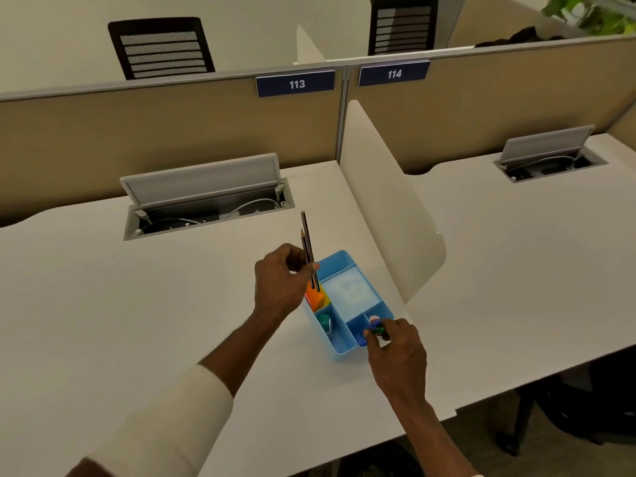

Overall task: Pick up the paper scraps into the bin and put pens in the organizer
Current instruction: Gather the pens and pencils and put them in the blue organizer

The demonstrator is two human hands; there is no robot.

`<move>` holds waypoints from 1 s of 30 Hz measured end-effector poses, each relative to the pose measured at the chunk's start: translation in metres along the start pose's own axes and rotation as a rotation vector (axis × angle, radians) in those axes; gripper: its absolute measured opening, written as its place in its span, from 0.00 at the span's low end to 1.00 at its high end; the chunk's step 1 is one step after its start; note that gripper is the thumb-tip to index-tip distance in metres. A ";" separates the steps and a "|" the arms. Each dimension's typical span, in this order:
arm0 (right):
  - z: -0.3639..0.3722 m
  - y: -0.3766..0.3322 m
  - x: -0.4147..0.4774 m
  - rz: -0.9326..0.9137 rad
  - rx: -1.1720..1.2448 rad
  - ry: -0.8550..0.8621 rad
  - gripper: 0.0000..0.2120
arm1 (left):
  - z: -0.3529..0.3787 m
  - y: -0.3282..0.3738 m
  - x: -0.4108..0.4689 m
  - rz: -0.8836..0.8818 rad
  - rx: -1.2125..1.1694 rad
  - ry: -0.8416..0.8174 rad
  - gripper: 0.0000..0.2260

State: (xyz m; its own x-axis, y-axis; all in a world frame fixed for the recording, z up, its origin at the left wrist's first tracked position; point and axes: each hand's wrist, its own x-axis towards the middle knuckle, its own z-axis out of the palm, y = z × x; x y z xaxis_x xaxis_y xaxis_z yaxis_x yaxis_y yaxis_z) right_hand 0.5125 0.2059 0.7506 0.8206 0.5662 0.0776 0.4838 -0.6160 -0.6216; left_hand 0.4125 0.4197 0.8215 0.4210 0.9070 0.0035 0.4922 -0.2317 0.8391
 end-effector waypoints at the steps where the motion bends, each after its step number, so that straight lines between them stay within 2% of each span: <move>1: 0.000 0.000 0.000 0.003 0.010 -0.008 0.13 | 0.004 0.002 0.008 0.014 0.007 0.007 0.08; 15: -0.002 0.010 0.002 0.041 0.026 -0.086 0.16 | 0.057 -0.018 0.050 -0.063 0.044 0.076 0.12; 22: -0.002 0.012 0.004 0.035 0.004 -0.103 0.13 | 0.070 -0.029 0.048 -0.141 0.259 0.117 0.12; 30: -0.003 0.018 0.004 0.017 0.008 -0.114 0.14 | 0.073 -0.040 0.050 -0.246 0.270 0.096 0.13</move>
State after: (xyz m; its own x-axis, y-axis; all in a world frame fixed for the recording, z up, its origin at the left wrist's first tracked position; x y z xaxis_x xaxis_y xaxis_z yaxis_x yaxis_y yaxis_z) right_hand 0.5250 0.1956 0.7423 0.7885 0.6146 -0.0224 0.4670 -0.6220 -0.6285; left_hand 0.4692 0.4485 0.7489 0.1976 0.9731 -0.1187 0.7582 -0.0749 0.6477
